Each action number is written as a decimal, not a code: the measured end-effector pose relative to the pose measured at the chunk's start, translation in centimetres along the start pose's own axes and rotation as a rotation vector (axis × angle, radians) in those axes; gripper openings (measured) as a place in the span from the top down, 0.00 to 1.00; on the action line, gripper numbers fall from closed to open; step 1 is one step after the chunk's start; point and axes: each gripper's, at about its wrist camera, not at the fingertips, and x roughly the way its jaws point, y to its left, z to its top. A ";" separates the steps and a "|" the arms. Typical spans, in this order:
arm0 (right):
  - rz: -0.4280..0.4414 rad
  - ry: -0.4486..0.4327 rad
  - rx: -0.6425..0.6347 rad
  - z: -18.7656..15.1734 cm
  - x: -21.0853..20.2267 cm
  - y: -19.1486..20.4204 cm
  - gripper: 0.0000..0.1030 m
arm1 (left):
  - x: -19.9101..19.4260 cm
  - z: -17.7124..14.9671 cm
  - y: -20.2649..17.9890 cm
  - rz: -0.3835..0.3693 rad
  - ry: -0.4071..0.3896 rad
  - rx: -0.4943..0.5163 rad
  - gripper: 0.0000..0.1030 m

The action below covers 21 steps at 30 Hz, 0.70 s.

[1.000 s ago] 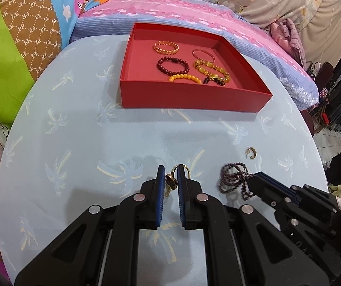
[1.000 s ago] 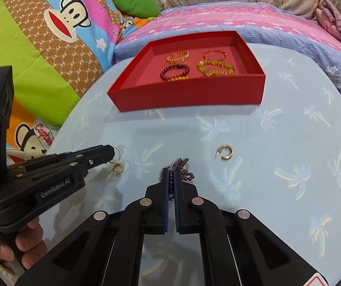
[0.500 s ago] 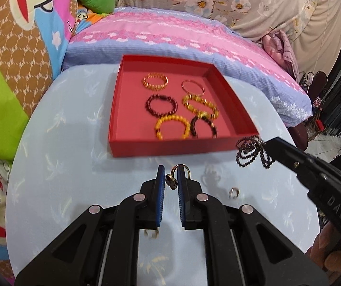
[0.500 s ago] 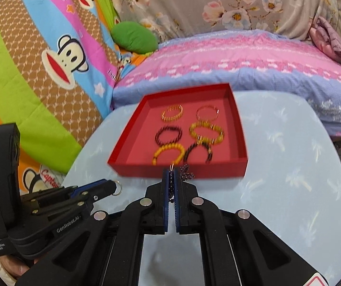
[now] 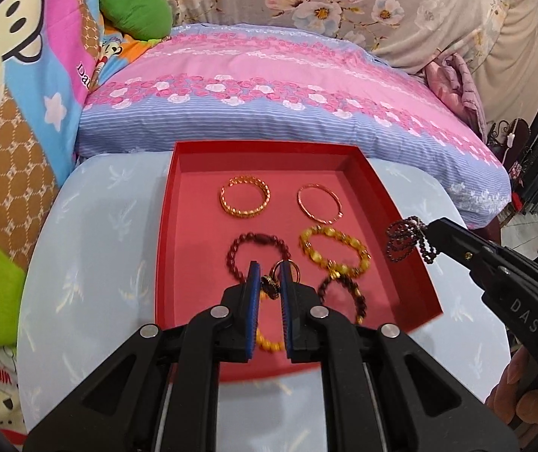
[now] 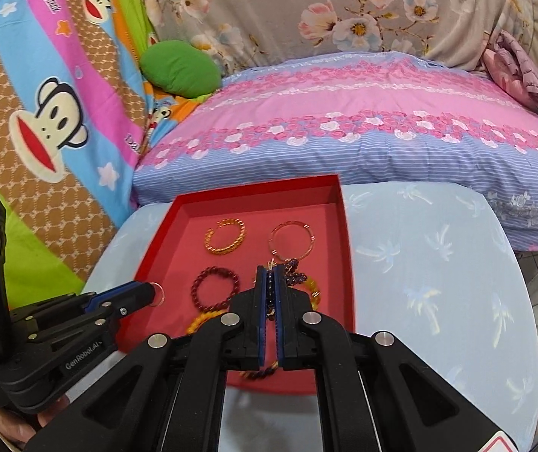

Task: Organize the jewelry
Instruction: 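Lift and carry the ring and purple strand over the red box with both tools, then open both tools to drop the ring and purple strand into the box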

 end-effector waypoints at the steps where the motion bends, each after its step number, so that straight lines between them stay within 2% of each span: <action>1: -0.010 0.004 0.000 0.4 0.7 -0.3 0.96 | 0.7 0.5 0.1 0.004 0.005 0.001 0.90; 10: -0.060 0.044 -0.001 2.0 5.5 -1.9 0.96 | 5.8 3.0 1.0 0.019 0.044 -0.019 0.90; 21: -0.035 0.086 -0.018 2.4 9.3 -0.7 0.95 | 9.1 4.2 1.5 0.044 0.082 -0.031 0.89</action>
